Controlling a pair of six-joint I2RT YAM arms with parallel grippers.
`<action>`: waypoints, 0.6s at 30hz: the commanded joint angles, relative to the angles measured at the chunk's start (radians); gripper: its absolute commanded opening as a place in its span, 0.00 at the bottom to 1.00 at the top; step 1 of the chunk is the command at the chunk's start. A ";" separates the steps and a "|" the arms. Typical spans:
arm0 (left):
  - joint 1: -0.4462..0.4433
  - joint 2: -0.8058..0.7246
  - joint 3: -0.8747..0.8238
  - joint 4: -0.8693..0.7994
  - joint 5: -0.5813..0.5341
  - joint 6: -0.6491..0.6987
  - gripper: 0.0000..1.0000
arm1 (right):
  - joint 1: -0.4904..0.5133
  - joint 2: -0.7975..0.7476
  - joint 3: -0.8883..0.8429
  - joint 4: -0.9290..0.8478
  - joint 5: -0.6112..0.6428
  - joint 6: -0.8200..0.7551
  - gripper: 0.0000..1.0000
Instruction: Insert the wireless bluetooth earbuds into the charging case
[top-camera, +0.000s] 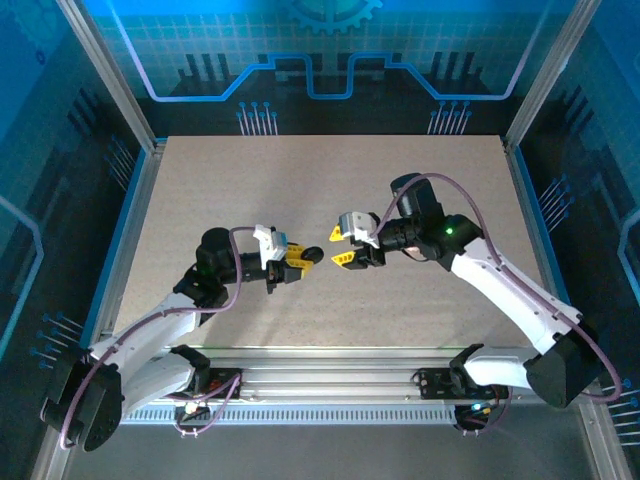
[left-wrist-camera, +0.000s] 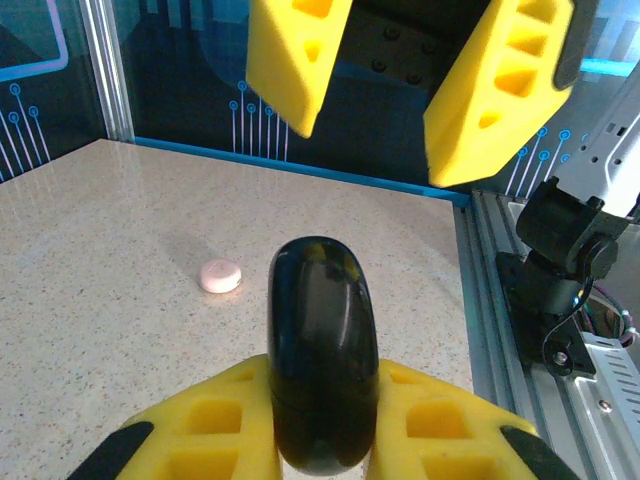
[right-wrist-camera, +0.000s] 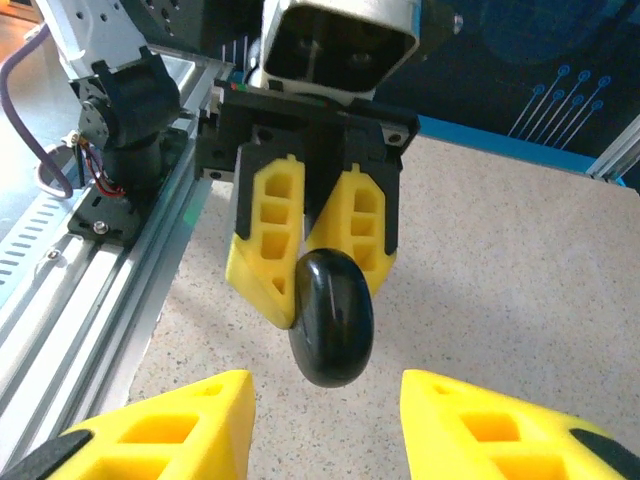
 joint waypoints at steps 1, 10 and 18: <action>-0.007 -0.018 0.030 -0.003 0.002 0.021 0.14 | 0.020 0.049 0.035 -0.019 0.011 -0.039 0.43; -0.013 -0.030 0.032 -0.022 -0.005 0.030 0.14 | 0.062 0.135 0.075 -0.015 -0.023 -0.058 0.39; -0.015 -0.040 0.031 -0.033 -0.012 0.037 0.14 | 0.076 0.175 0.101 -0.034 -0.048 -0.072 0.30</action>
